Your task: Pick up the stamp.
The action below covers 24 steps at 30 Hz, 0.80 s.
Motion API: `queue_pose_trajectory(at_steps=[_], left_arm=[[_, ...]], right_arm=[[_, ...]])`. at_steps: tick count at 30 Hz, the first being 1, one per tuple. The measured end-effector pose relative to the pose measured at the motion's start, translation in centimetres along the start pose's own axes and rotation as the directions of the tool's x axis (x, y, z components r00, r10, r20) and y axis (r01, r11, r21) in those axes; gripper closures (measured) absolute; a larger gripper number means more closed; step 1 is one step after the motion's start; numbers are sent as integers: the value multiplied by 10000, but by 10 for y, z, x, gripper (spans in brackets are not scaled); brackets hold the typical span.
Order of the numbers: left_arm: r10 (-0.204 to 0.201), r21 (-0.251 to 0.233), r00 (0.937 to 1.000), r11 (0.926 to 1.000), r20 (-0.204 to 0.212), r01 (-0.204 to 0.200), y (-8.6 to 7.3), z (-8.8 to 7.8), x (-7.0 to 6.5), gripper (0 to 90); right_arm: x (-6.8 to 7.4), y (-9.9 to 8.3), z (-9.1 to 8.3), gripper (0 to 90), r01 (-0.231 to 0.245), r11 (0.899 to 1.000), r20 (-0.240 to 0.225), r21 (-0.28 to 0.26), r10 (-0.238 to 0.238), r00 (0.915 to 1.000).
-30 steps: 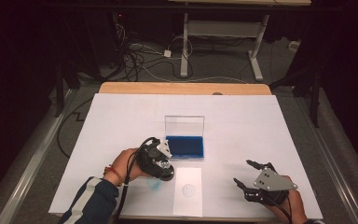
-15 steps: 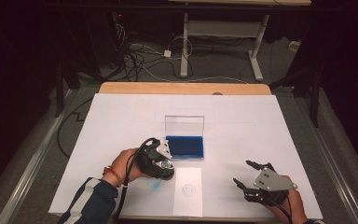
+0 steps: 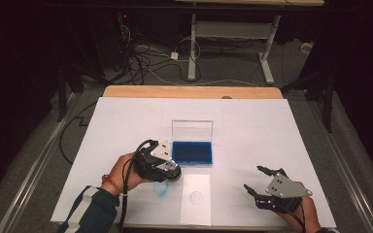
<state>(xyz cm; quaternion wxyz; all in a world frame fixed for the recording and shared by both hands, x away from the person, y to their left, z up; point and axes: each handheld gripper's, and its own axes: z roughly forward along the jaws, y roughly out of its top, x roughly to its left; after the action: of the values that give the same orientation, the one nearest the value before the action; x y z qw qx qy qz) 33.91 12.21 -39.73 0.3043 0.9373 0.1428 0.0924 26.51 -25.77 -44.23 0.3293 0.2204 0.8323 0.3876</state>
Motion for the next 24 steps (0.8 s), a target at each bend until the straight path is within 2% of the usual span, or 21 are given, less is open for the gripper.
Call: queue_pose_trajectory(at_steps=[4, 7, 9, 12, 24], left_arm=[[80, -173, 10000, 9998, 43, -79, 0, -7, -1, 541], [78, -230, 9999, 9997, -105, -80, -1, -10, -3, 541], [84, -371, 9992, 9993, -397, -98, -1, -13, -5, 541], [123, -613, 9988, 9980, -468, -152, 1, -20, -6, 541], [306, -857, 9985, 9957, -452, -344, 2, -32, -10, 541]], right_arm=[[-2, 1, 3, 302, -41, 10000, -31, 18, 41, 10000], [-2, 1, 4, 301, -7, 10000, -81, 20, 7, 10000], [-1, 1, 4, 301, 11, 10000, -88, 39, -11, 10000], [-1, 0, 3, 301, 9, 10000, -66, 31, -8, 10000], [-1, 0, 3, 300, -26, 10000, -61, 34, 27, 10000]])
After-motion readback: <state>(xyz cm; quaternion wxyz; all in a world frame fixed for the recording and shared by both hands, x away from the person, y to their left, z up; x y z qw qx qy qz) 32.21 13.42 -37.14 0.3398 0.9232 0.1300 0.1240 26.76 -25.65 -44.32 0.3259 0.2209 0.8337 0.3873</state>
